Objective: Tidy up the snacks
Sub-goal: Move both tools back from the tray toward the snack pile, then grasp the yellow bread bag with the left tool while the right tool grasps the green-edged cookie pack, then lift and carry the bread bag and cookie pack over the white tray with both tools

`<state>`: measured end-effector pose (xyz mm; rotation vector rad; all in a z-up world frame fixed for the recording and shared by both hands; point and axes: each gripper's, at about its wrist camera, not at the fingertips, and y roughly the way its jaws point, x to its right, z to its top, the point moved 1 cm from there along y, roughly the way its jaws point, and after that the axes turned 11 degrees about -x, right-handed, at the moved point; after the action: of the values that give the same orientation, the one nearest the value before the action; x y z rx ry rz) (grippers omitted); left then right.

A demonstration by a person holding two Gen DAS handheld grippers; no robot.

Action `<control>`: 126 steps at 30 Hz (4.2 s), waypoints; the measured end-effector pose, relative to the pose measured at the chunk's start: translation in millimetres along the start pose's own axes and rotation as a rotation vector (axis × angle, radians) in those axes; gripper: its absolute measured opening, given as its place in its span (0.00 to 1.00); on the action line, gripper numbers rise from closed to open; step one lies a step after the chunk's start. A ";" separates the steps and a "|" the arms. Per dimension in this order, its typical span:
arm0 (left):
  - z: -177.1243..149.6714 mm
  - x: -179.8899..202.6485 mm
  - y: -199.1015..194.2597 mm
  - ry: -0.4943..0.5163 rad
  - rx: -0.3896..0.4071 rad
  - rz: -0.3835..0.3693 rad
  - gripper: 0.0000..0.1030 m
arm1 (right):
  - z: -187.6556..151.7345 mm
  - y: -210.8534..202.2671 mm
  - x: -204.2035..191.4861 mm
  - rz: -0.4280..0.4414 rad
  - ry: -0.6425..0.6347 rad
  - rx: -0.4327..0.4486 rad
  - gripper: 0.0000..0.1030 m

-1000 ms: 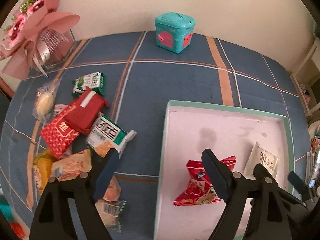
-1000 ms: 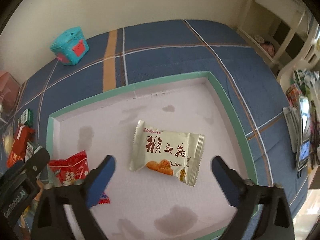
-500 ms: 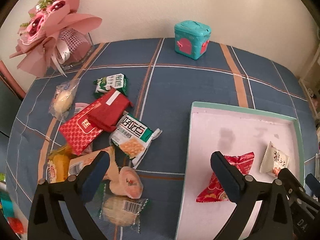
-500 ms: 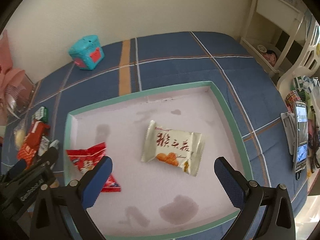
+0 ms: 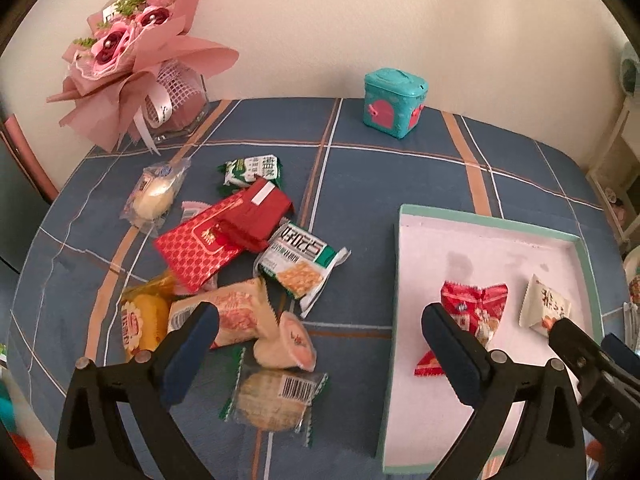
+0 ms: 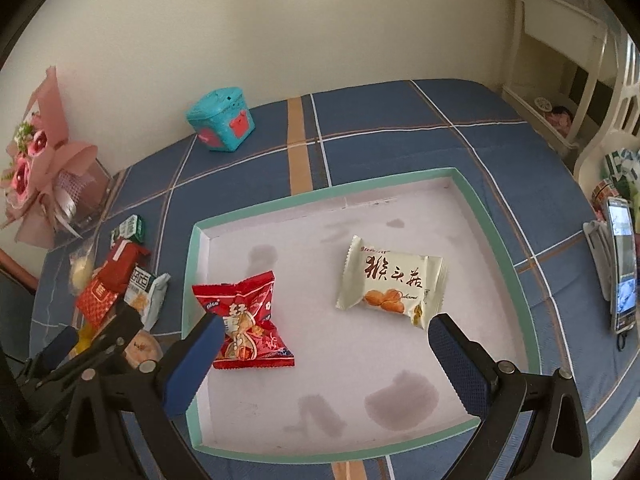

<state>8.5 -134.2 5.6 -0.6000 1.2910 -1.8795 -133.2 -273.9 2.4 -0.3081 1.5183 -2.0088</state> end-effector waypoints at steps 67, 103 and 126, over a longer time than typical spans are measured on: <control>-21.6 -190.4 40.4 -0.301 -0.176 0.008 0.98 | -78.9 69.2 -202.1 0.074 -0.295 -0.211 0.99; -3.7 -173.5 40.1 -0.285 -0.172 -0.073 0.40 | -64.4 66.0 -172.3 0.123 -0.247 -0.222 0.55; -2.9 -153.3 -2.0 -0.243 -0.064 -0.072 0.40 | -50.3 26.1 -148.9 0.157 -0.166 -0.146 0.55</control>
<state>97.4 -9.3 12.6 -0.8899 1.1866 -1.7644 -32.4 -151.6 -13.4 -0.3918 1.5366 -1.7120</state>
